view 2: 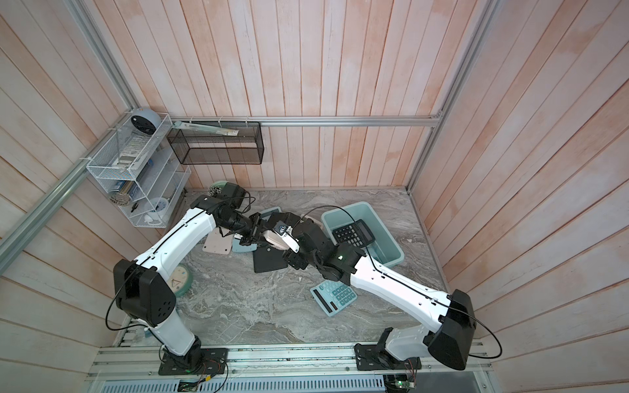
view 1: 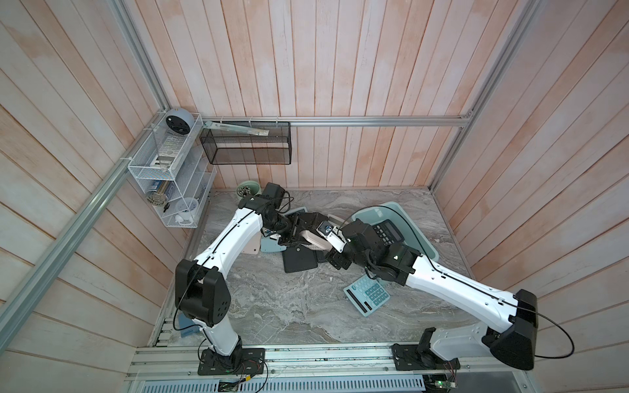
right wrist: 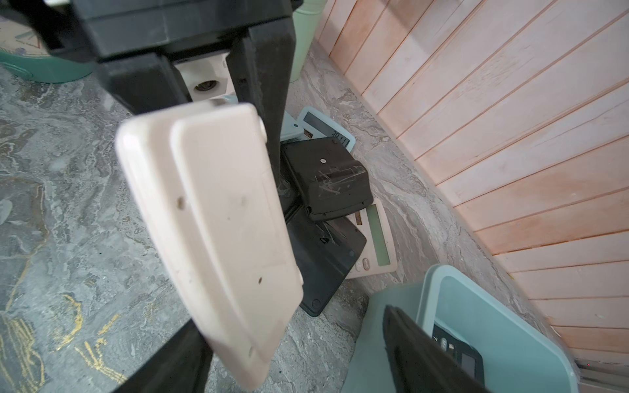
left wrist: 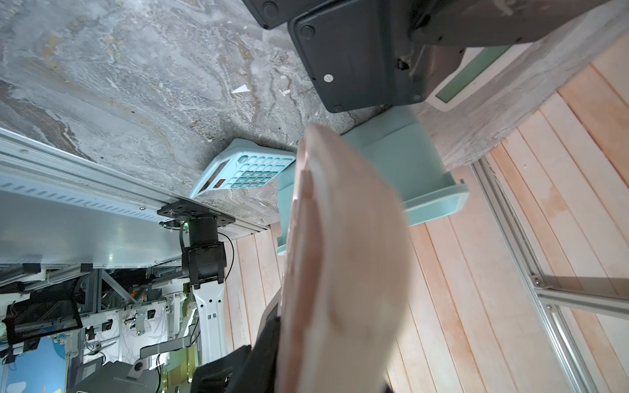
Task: Put the calculator in the storage box
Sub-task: Pick up the calculator at the center of the board.
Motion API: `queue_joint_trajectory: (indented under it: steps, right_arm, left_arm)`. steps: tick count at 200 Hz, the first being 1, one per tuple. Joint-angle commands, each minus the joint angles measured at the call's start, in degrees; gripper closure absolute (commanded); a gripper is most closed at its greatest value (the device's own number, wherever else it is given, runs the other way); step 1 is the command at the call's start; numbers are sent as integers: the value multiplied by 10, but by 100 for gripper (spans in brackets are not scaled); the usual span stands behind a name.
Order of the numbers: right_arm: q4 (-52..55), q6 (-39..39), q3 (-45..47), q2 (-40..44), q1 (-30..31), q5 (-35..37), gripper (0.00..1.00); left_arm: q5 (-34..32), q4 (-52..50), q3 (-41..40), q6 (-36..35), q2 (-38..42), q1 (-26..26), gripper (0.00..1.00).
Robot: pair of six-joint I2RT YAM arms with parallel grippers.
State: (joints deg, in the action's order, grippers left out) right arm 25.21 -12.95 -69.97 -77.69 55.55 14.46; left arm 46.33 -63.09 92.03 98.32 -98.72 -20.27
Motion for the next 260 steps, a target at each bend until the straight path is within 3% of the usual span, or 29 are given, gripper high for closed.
queue_joint_trajectory:
  steps: [1, 42, 125, 149, 186, 207, 260]
  right_arm:
    - [-18, -12, -23, -17, 5, -11, 20]
    - [-27, -16, -35, -44, 10, -26, 29]
    - [-21, -8, -38, -53, 11, -34, 99]
    - [-23, 11, -37, -50, 11, -10, 100]
    - [-1, 71, -51, -35, -10, 34, 100]
    - [59, 121, -85, -17, -53, 16, 100]
    - [236, 168, -163, 31, -155, 46, 100]
  left_arm:
    - [27, -43, 9, -9, -1, 0, 100]
    - [32, -46, 7, -13, -11, 0, 100]
    - [21, -60, 40, -54, -48, 0, 100]
    - [18, -65, 59, -66, -60, 1, 100]
    - [-4, -65, 112, -98, -76, 12, 45]
    - [-54, -84, 155, -133, -77, 29, 1]
    - [-134, -113, 276, -247, -104, 47, 0]
